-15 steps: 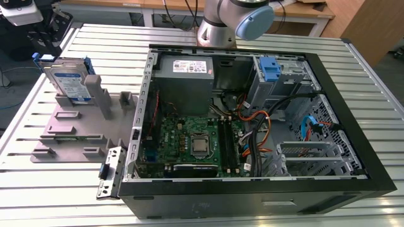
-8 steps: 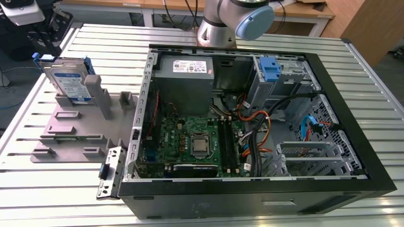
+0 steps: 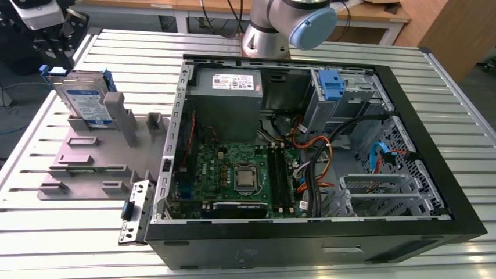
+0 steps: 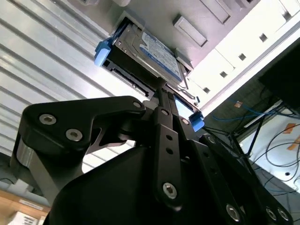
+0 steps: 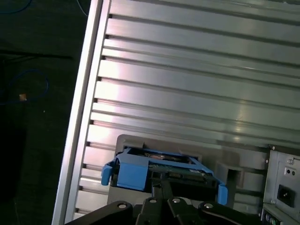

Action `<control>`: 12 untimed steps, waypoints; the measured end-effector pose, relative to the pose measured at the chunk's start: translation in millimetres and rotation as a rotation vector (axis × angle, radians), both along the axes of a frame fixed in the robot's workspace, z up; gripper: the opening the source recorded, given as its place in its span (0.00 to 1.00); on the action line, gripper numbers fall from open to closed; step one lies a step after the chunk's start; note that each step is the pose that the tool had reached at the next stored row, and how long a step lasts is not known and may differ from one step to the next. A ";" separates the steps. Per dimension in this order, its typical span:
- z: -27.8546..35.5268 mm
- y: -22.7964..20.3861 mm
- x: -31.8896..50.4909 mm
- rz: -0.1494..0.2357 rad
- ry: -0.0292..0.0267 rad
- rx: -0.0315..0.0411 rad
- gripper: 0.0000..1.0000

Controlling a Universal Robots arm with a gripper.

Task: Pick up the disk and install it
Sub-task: 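Pick up the disk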

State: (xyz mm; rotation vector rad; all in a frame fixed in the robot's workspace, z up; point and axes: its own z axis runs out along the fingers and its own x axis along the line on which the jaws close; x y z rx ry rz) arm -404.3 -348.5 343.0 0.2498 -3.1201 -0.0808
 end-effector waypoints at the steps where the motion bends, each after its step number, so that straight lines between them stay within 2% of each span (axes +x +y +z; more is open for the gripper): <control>1: 0.0 0.0 0.0 0.018 0.0000 0.0000 0.11; 6: -0.1 0.0 0.0 0.107 0.0001 0.0000 0.11; 12: -0.1 0.0 0.0 0.116 0.0000 0.0000 0.11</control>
